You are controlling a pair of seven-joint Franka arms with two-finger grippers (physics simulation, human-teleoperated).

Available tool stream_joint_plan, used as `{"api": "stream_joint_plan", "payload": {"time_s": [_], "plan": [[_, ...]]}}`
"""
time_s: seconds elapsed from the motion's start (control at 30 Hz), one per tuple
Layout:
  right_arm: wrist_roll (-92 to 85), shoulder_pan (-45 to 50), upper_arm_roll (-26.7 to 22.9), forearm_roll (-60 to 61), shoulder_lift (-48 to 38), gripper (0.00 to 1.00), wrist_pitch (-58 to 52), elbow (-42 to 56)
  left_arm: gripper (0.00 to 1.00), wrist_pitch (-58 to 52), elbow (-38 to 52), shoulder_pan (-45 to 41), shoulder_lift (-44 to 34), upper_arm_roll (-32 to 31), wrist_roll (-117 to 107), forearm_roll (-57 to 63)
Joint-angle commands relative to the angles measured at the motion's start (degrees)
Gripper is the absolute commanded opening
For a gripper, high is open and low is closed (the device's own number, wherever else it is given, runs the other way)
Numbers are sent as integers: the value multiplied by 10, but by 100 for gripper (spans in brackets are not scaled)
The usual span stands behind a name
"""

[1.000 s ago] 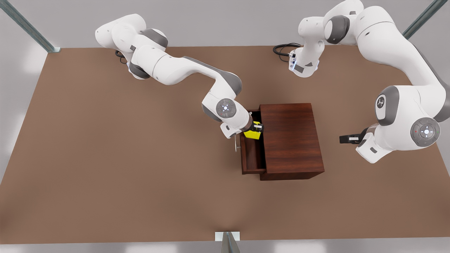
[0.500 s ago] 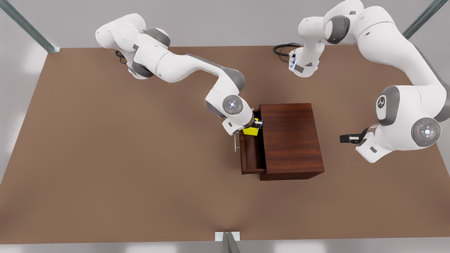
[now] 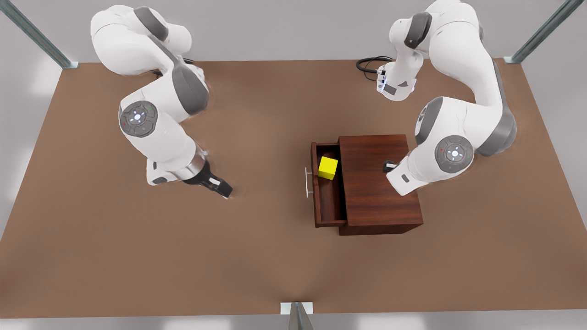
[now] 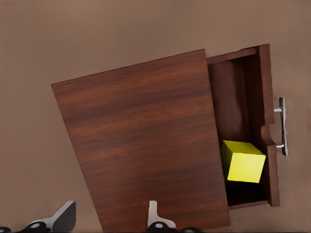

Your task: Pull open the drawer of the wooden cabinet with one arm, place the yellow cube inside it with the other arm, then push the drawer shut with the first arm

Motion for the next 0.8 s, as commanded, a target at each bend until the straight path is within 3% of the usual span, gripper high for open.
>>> {"api": "stream_joint_plan", "payload": {"time_s": [0.0, 0.07, 0.1, 0.13, 0.17, 0.23, 0.3, 0.4, 0.77], "plan": [[-312, -60, -4, -2, -72, 100, -99, -71, 22, 17, 0, -46, -1, 1, -570, -31], [-490, -58, -142, 68, -107, 100, -71, -103, 21, 90, 0, -76, 3, 4, -908, -103], [-532, -55, -192, 94, -163, 100, -20, -183, 21, 122, -2, -89, 7, 4, -998, -112], [-544, -51, -210, 96, -213, 100, 28, -257, 21, 177, -5, -112, 16, 4, -1163, -112], [-540, -15, -251, 98, -216, 100, 15, -255, 21, 209, -5, -126, 23, 5, -1231, -112], [-546, 9, -282, 99, -224, 100, 14, -255, 21, 285, -16, -145, 42, 5, -1363, -112], [-554, 84, -374, 123, -230, 100, 13, -258, 21, 344, -59, -162, 45, 6, -1396, -109], [-565, 124, -428, 139, -221, 100, 2, -258, 21, 365, -72, -168, 68, 6, -1404, -108], [-554, 126, -423, 142, -209, 100, 1, -242, 21, 401, -105, -176, 105, 8, -1427, -106]]}}
